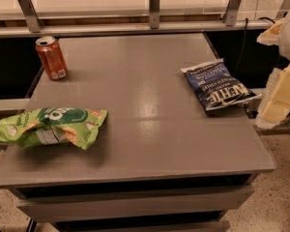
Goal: Move blue chip bag near green rice chip bag
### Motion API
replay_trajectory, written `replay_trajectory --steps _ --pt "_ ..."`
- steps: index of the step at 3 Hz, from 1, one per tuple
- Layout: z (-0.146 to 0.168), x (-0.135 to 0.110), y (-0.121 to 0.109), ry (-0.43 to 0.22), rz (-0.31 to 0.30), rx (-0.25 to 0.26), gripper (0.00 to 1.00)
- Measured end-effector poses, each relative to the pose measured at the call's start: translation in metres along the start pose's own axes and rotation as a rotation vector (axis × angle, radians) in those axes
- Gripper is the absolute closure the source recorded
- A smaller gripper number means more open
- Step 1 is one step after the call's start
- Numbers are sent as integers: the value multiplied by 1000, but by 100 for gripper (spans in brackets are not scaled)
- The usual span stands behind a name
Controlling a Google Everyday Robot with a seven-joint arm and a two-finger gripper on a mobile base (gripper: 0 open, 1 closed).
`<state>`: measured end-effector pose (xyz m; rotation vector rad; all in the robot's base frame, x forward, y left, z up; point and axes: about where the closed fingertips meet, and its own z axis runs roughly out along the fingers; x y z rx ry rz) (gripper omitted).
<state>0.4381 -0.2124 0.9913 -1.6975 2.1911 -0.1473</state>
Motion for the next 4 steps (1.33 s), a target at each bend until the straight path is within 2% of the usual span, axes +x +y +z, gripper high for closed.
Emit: replay_trajectory --steps 1,2,4 --pt "0 0 -2 -3 7 9 0" --pt "16 3 -21 -25 33 45 0" --pt "103 15 -85 -48 146 65 0"
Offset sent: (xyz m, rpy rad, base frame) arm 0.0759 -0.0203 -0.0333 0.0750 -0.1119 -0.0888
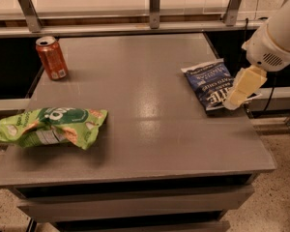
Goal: Move blue chip bag near green rice chip bag
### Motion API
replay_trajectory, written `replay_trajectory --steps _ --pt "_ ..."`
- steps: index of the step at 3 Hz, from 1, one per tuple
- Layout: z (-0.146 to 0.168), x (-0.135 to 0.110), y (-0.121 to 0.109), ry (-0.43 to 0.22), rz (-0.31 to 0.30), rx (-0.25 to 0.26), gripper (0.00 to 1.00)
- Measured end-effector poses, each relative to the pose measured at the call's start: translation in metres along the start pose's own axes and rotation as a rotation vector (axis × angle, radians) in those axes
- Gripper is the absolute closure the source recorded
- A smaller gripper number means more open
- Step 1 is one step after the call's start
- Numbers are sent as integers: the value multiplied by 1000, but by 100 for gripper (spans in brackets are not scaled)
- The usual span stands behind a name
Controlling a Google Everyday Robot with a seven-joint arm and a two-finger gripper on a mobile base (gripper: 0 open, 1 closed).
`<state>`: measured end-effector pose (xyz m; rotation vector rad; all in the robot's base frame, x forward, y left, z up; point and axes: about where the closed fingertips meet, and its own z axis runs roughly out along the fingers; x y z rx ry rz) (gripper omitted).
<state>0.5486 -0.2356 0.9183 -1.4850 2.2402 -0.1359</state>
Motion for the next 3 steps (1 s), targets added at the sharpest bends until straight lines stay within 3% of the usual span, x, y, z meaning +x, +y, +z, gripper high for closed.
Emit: replay_trajectory --steps 2,3 --pt "56 18 -23 -26 90 -56 0" --pt "73 22 -24 -29 109 -77 18"
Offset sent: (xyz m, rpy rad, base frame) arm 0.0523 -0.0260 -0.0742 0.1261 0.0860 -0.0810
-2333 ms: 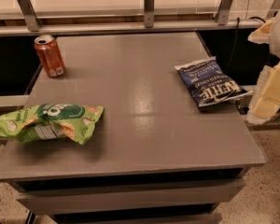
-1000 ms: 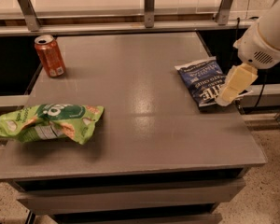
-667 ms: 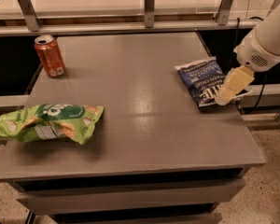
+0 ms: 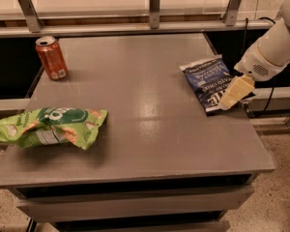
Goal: Move blue chip bag near green rice chip bag
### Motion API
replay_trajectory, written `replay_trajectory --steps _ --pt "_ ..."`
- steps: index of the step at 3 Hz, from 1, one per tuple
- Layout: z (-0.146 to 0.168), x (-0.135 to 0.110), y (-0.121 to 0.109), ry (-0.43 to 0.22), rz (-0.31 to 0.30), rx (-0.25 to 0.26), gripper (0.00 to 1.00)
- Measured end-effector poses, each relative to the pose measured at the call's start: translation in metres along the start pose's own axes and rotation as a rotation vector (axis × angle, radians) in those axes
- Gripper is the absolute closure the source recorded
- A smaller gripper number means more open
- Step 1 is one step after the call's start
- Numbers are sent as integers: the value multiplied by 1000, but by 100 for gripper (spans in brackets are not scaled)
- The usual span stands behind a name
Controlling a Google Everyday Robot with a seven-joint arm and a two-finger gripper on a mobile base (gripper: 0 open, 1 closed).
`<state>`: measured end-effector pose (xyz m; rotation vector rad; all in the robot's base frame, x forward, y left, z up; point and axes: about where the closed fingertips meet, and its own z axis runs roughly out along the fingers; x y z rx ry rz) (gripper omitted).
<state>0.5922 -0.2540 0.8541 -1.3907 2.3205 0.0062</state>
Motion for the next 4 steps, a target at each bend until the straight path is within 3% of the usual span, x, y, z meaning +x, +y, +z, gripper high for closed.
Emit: replay_trajectory --steps 2,3,4 --pt "12 2 0 -12 6 -18 65" --pt "1 -10 -2 -44 1 -16 88" --pt "-24 -37 -7 -60 -30 17 100"
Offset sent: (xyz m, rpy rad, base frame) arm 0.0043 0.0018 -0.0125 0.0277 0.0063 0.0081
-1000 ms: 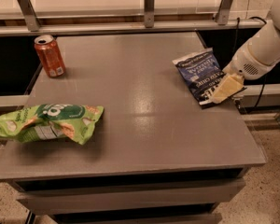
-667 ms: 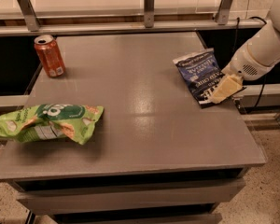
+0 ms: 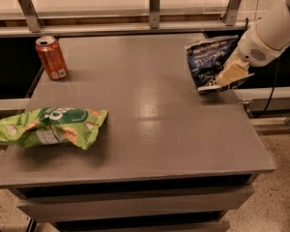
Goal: Move blue chip bag near green rice chip bag
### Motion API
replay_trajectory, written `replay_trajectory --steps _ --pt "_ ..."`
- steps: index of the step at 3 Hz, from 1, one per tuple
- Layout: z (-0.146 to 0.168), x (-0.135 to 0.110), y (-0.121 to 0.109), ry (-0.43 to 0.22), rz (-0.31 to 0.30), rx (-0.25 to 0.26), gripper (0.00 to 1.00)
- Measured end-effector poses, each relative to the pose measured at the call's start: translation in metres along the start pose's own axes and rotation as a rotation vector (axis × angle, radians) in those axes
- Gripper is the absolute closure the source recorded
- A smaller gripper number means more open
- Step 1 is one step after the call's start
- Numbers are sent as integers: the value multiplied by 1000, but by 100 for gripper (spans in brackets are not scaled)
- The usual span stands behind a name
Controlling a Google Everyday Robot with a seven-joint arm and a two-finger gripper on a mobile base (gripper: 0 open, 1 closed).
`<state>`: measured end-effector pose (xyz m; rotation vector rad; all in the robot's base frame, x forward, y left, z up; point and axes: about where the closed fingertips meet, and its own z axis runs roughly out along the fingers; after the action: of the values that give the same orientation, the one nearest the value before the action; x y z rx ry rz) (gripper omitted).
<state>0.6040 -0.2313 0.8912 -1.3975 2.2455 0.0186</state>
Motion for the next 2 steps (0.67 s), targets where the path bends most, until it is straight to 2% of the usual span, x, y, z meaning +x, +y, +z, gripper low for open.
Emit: replay_trajectory --steps 1,2 --pt "-15 -36 3 0 -70 13 100" --pt "-13 -75 22 -25 -169 -41 100"
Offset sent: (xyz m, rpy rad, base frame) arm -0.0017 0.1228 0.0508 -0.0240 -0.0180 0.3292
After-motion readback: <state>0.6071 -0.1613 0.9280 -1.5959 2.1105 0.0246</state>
